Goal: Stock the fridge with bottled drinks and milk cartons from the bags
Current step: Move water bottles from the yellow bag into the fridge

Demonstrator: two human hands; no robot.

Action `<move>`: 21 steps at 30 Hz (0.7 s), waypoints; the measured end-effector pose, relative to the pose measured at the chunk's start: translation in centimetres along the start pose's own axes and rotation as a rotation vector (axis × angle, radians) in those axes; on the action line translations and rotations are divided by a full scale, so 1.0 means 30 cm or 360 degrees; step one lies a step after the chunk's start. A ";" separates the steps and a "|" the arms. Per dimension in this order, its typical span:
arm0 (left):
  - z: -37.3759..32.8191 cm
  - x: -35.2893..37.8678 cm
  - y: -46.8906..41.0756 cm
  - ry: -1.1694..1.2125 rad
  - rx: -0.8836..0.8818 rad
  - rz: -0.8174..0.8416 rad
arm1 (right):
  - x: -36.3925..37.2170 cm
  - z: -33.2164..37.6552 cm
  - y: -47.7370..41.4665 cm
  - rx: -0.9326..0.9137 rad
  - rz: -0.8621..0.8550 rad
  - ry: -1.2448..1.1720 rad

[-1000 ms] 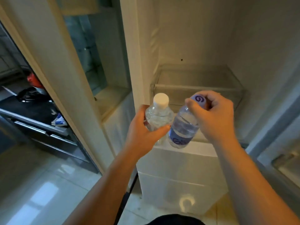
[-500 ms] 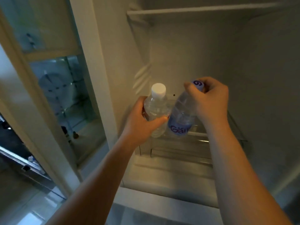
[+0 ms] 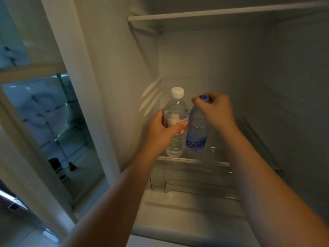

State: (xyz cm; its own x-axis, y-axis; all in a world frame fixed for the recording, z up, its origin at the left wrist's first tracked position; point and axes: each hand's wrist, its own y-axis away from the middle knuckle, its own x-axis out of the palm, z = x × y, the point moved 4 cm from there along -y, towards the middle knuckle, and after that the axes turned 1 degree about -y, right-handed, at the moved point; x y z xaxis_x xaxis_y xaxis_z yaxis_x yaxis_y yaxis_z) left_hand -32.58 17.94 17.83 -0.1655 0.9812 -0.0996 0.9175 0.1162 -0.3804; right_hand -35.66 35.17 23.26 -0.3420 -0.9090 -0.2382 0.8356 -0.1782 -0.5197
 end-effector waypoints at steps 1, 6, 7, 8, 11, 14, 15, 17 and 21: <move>0.006 0.002 -0.006 0.0020 -0.0007 -0.0005 | 0.005 -0.002 -0.008 -0.0004 0.0021 0.0018; 0.052 0.004 0.008 0.0102 -0.0018 -0.0061 | 0.029 -0.051 -0.006 -0.0072 0.0094 0.0178; 0.065 0.004 0.014 0.0082 -0.0015 -0.0045 | 0.032 -0.071 0.002 -0.0079 0.0090 0.0207; 0.078 0.004 0.021 0.0036 -0.0009 -0.0019 | 0.033 -0.088 0.010 -0.0066 0.0093 0.0217; 0.118 -0.004 0.043 -0.0079 -0.0021 0.0001 | 0.036 -0.119 0.044 0.0022 0.0161 0.0183; 0.149 -0.013 0.067 -0.0162 -0.0019 0.0001 | 0.042 -0.147 0.095 0.0137 0.0233 0.0013; 0.161 -0.017 0.078 -0.0197 -0.0025 -0.0016 | 0.045 -0.158 0.117 0.0167 0.0245 -0.0019; 0.182 -0.028 0.106 -0.0329 -0.0053 -0.0090 | 0.056 -0.197 0.163 0.0244 0.0263 -0.0051; 0.221 -0.030 0.147 -0.0567 -0.0075 -0.0249 | 0.076 -0.279 0.237 0.0327 0.0299 0.0001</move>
State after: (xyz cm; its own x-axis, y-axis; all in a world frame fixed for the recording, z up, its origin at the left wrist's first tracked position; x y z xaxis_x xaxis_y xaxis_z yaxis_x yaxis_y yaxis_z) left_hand -30.78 16.55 10.13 -0.4123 0.8369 -0.3600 0.8854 0.2750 -0.3746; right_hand -34.09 34.97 12.15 -0.1733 -0.9331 -0.3152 0.9539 -0.0795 -0.2893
